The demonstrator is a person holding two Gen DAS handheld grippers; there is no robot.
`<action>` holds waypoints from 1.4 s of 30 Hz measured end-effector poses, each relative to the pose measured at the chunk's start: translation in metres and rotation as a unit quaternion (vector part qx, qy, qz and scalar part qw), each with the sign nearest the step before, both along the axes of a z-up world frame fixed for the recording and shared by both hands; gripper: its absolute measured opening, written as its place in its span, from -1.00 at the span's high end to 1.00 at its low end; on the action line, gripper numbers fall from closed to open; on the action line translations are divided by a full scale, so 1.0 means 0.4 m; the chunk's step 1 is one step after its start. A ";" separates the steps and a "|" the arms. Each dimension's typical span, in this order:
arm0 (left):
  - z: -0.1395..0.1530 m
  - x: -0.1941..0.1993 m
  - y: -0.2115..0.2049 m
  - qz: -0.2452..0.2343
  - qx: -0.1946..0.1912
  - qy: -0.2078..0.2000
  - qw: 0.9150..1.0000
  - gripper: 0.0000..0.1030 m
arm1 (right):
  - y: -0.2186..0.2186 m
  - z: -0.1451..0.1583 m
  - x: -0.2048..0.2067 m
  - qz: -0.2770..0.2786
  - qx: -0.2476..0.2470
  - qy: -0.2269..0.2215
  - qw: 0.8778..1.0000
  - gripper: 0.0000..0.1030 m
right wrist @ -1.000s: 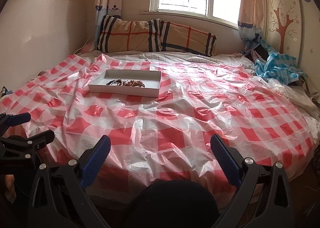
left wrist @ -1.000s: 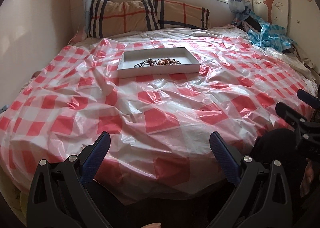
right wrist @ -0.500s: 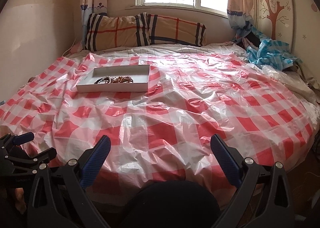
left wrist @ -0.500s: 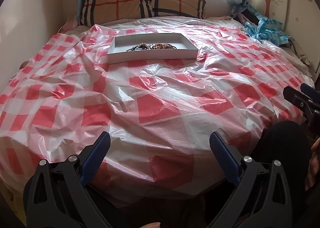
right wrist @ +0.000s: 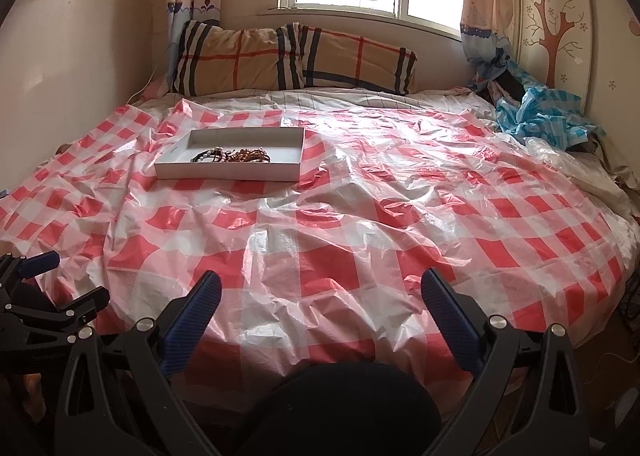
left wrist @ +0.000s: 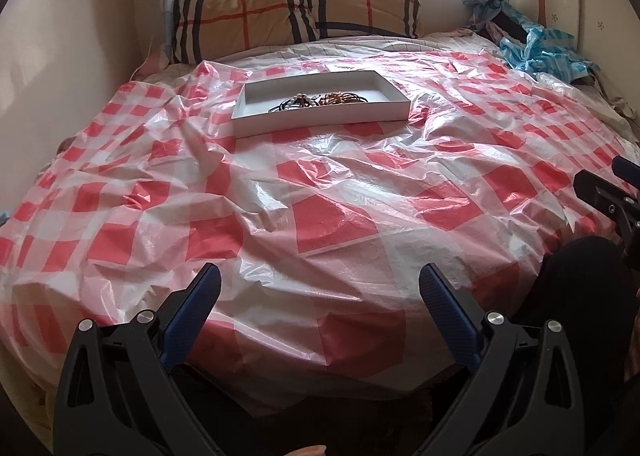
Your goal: Organize jewelry
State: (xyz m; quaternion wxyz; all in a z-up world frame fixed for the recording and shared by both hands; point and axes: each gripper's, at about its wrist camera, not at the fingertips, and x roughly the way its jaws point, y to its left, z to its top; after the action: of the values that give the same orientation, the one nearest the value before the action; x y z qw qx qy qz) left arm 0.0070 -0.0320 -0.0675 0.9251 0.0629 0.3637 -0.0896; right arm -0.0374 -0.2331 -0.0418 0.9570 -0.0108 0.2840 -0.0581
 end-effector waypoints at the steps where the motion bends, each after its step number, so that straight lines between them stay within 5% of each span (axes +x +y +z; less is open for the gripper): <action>1: 0.004 -0.003 0.002 -0.005 -0.002 -0.002 1.000 -0.85 | 0.004 0.000 -0.001 0.002 -0.002 -0.001 1.000 -0.85; 14: 0.085 -0.049 0.098 0.035 0.007 -0.024 0.999 -0.85 | 0.015 0.005 -0.009 0.040 0.054 0.011 0.998 -0.86; 19: 0.078 -0.053 0.121 0.038 -0.015 -0.013 0.999 -0.85 | 0.065 0.002 0.005 0.061 0.047 0.033 0.997 -0.86; 24: 0.058 -0.057 0.071 0.021 0.028 -0.017 0.999 -0.85 | 0.113 -0.005 -0.003 0.067 -0.009 0.029 0.997 -0.85; 28: 0.050 -0.065 0.052 0.019 0.047 -0.023 0.998 -0.85 | 0.093 0.000 -0.006 0.065 0.006 0.022 0.998 -0.86; 42: 0.043 -0.057 0.077 0.021 0.015 -0.010 1.000 -0.85 | 0.085 0.000 -0.002 0.058 0.003 0.024 0.998 -0.86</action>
State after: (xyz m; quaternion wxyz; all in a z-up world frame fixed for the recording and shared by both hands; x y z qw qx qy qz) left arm -0.0159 -0.0011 -0.0502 0.9294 0.0701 0.3566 -0.0642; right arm -0.0381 -0.1993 -0.0419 0.9517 -0.0258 0.3060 -0.0014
